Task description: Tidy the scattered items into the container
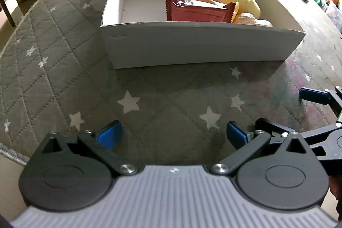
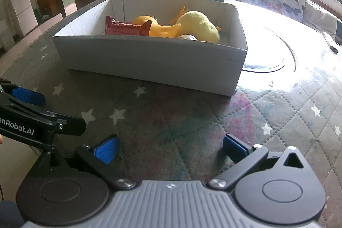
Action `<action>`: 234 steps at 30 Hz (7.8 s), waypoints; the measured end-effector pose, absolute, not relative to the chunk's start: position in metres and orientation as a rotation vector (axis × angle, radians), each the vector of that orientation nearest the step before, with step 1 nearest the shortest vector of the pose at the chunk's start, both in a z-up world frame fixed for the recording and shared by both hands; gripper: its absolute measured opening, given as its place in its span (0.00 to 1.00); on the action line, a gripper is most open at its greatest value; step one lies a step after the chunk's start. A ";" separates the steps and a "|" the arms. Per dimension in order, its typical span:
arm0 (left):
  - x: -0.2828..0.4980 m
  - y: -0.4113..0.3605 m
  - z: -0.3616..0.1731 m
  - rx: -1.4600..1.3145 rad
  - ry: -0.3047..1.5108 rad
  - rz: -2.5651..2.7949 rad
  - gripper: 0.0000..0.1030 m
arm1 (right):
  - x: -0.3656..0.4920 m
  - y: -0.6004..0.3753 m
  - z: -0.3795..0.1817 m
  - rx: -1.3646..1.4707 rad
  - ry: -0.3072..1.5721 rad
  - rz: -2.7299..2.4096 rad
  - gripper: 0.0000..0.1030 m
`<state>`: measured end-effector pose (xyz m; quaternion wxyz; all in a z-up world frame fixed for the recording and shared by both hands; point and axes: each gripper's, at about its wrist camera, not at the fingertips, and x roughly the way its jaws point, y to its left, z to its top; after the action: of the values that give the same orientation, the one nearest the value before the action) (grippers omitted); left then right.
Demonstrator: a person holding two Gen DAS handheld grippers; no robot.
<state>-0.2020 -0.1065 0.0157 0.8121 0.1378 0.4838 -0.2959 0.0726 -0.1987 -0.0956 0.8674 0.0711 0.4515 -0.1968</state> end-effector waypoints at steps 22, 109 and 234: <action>-0.202 -0.113 0.010 0.292 1.029 -0.612 1.00 | 0.070 -0.198 -0.098 0.140 0.919 -0.416 1.00; -0.111 -0.140 0.098 0.300 0.852 -0.577 1.00 | 0.141 -0.270 0.004 0.083 0.770 -0.375 1.00; -0.120 -0.054 0.146 -0.244 0.777 -0.725 1.00 | 0.112 -0.314 0.039 0.568 0.549 -0.287 1.00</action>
<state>-0.1203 -0.0541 0.1458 0.8549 -0.1160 0.3697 -0.3450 0.1123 -0.3143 0.0386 0.9130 0.2757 0.2665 -0.1395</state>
